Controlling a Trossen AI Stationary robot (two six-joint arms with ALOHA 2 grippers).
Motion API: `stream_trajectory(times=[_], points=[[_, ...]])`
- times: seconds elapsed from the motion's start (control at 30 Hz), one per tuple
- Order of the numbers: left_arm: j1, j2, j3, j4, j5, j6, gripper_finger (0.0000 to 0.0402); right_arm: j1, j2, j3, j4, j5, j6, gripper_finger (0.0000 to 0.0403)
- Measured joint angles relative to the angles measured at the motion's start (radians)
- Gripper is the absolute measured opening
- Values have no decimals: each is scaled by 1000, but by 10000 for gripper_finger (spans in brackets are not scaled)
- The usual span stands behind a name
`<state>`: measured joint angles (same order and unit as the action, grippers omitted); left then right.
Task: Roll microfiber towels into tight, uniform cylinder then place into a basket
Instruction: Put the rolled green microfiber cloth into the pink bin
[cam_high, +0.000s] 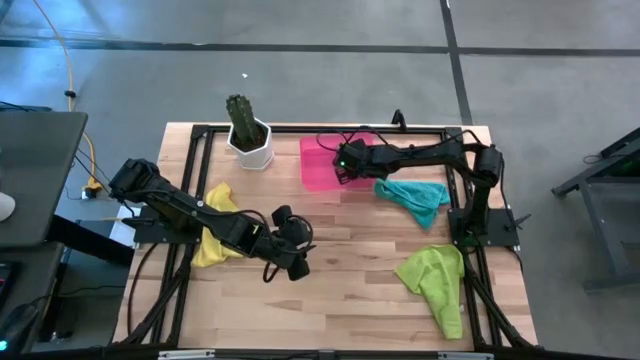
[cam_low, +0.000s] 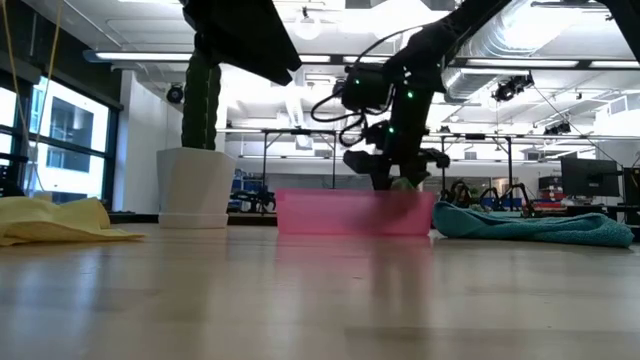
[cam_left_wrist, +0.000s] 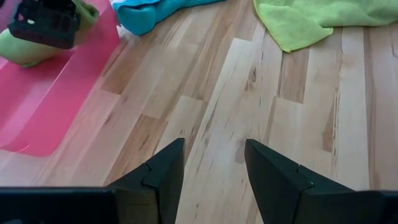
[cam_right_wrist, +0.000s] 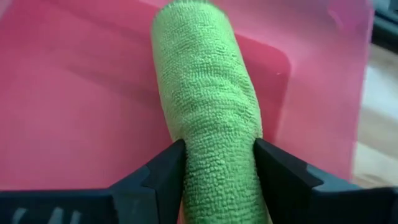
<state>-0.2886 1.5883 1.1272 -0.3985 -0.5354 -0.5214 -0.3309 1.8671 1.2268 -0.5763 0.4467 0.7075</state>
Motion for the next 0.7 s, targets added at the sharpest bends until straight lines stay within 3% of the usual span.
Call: stream_trajectory(times=[0.23,0.7], points=[[0,0,0,0,0,-8,158,-5,-1,78,-135,-39,-81,177],[0,0,0,1,0,-18,158,-17,-1,20,-9,-91,-269,177]])
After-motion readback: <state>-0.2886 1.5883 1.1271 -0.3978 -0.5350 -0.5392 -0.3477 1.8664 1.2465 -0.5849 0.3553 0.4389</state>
